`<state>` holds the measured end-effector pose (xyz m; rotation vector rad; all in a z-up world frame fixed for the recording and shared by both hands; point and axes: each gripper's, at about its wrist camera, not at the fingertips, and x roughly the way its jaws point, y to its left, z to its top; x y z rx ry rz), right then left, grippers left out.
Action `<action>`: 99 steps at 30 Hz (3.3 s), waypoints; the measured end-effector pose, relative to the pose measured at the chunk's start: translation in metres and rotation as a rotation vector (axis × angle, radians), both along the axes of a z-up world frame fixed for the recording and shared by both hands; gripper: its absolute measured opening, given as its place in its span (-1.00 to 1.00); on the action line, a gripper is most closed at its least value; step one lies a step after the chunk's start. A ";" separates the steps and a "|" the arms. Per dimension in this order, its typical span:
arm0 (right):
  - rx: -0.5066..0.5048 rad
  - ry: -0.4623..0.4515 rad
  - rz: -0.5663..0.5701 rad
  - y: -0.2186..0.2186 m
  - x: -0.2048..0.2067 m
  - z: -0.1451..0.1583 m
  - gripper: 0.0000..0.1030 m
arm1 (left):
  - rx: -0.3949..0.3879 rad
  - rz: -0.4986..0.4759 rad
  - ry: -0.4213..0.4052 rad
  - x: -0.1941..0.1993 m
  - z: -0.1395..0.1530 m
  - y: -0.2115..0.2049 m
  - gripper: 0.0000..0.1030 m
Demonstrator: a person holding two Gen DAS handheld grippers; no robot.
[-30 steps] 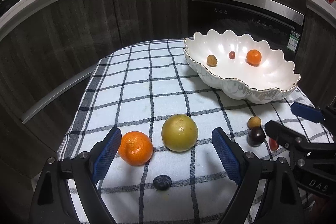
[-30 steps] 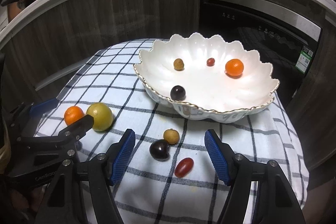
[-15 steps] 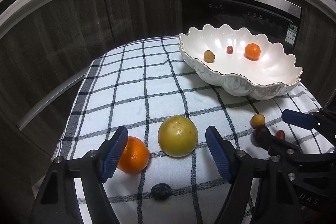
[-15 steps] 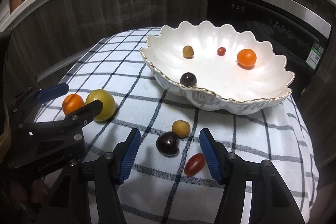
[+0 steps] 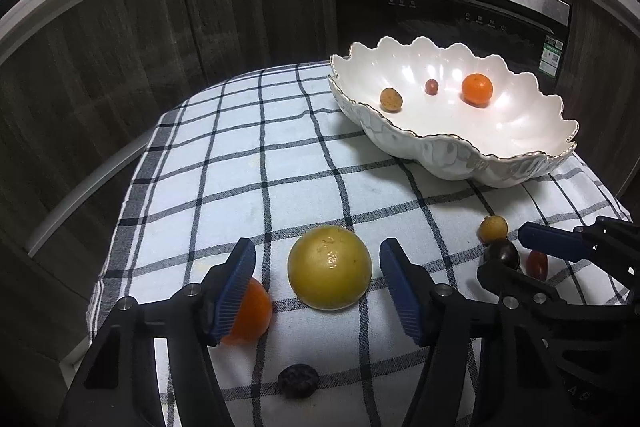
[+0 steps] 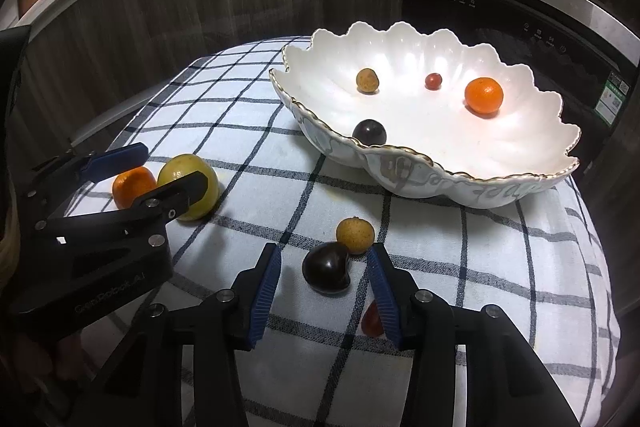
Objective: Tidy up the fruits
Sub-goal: 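Grasp the large yellow-green fruit with the left gripper while the right gripper grasps a dark plum, then carry the yellow-green fruit with the left gripper while the right gripper carries the plum over the bowl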
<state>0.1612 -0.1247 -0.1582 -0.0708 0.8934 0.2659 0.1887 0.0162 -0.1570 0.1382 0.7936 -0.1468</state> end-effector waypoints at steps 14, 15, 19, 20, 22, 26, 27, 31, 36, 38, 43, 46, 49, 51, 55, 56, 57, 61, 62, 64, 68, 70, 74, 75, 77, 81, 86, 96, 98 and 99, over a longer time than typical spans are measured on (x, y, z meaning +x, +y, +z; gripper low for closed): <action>-0.012 0.047 0.004 0.000 0.004 -0.016 -0.39 | -0.014 -0.008 0.043 0.006 -0.014 -0.001 0.04; -0.016 0.044 0.005 0.000 0.004 -0.016 -0.43 | -0.014 -0.011 0.043 0.007 -0.014 -0.001 0.02; -0.012 0.041 0.006 -0.001 0.004 -0.016 -0.46 | -0.022 -0.014 0.046 0.006 -0.014 -0.002 -0.06; -0.009 0.042 0.005 -0.002 0.003 -0.015 -0.46 | -0.025 -0.012 0.048 0.006 -0.014 -0.002 -0.07; -0.007 0.042 0.005 -0.002 0.003 -0.015 -0.47 | -0.029 -0.009 0.049 0.006 -0.013 -0.002 -0.07; -0.003 0.032 0.003 -0.002 0.002 -0.011 -0.47 | -0.031 -0.008 0.051 0.004 -0.012 -0.002 -0.07; -0.002 0.027 0.003 -0.002 0.001 -0.010 -0.47 | -0.033 -0.009 0.051 0.004 -0.012 -0.002 -0.07; 0.002 0.020 0.002 -0.003 0.000 -0.006 -0.47 | -0.032 -0.008 0.040 0.000 -0.008 -0.003 -0.07; 0.009 0.003 0.001 -0.005 -0.002 0.001 -0.47 | -0.035 0.001 0.026 -0.006 -0.001 -0.002 -0.07; 0.009 -0.003 0.000 -0.006 -0.004 0.004 -0.47 | -0.039 0.004 0.019 -0.010 0.003 -0.002 -0.07; 0.013 -0.018 0.001 -0.008 -0.008 0.012 -0.47 | -0.044 0.009 0.019 -0.022 0.008 -0.002 -0.07; 0.016 -0.022 0.002 -0.008 -0.009 0.015 -0.47 | -0.045 0.015 0.023 -0.028 0.010 -0.001 -0.07; 0.018 -0.033 0.003 -0.008 -0.012 0.020 -0.47 | -0.042 0.019 0.020 -0.033 0.013 0.000 -0.07; 0.020 -0.042 0.002 -0.009 -0.015 0.024 -0.47 | -0.040 0.020 0.018 -0.036 0.015 -0.001 -0.07; 0.024 -0.057 -0.001 -0.011 -0.020 0.032 -0.47 | -0.038 0.023 0.007 -0.043 0.021 -0.003 -0.07; 0.026 -0.060 -0.003 -0.011 -0.021 0.033 -0.47 | -0.036 0.022 0.004 -0.045 0.022 -0.004 -0.07; 0.028 -0.063 -0.005 -0.012 -0.022 0.035 -0.47 | -0.033 0.020 0.000 -0.047 0.023 -0.006 -0.07; 0.039 -0.067 -0.014 -0.018 -0.025 0.040 -0.47 | -0.026 0.009 -0.007 -0.052 0.025 -0.013 -0.07; 0.042 -0.067 -0.016 -0.019 -0.025 0.041 -0.47 | -0.026 0.008 -0.006 -0.053 0.026 -0.015 -0.07; 0.042 -0.072 -0.022 -0.022 -0.027 0.044 -0.47 | -0.028 0.007 -0.005 -0.054 0.027 -0.017 -0.07; 0.043 -0.079 -0.035 -0.029 -0.030 0.048 -0.47 | -0.026 -0.001 -0.009 -0.056 0.031 -0.023 -0.07; 0.042 -0.084 -0.042 -0.032 -0.031 0.050 -0.47 | -0.026 -0.003 -0.011 -0.057 0.033 -0.026 -0.07; 0.044 -0.097 -0.061 -0.039 -0.034 0.056 -0.47 | -0.030 -0.006 -0.008 -0.057 0.037 -0.031 -0.07; 0.045 -0.099 -0.066 -0.042 -0.034 0.057 -0.47 | -0.031 -0.007 -0.009 -0.057 0.038 -0.033 -0.07; 0.047 -0.104 -0.075 -0.046 -0.034 0.059 -0.47 | -0.029 -0.008 -0.009 -0.056 0.039 -0.037 -0.07; 0.054 -0.106 -0.094 -0.056 -0.032 0.062 -0.47 | -0.035 -0.012 -0.008 -0.052 0.043 -0.046 -0.07; 0.057 -0.119 -0.116 -0.067 -0.027 0.067 -0.47 | -0.043 -0.023 -0.017 -0.044 0.051 -0.058 -0.07; 0.059 -0.163 -0.147 -0.086 -0.013 0.084 -0.47 | -0.067 -0.047 -0.027 -0.024 0.067 -0.078 -0.07; 0.059 -0.171 -0.151 -0.088 -0.011 0.087 -0.47 | -0.076 -0.050 -0.026 -0.020 0.069 -0.080 -0.07; 0.059 -0.173 -0.152 -0.089 -0.009 0.087 -0.47 | -0.078 -0.050 -0.026 -0.018 0.070 -0.081 -0.07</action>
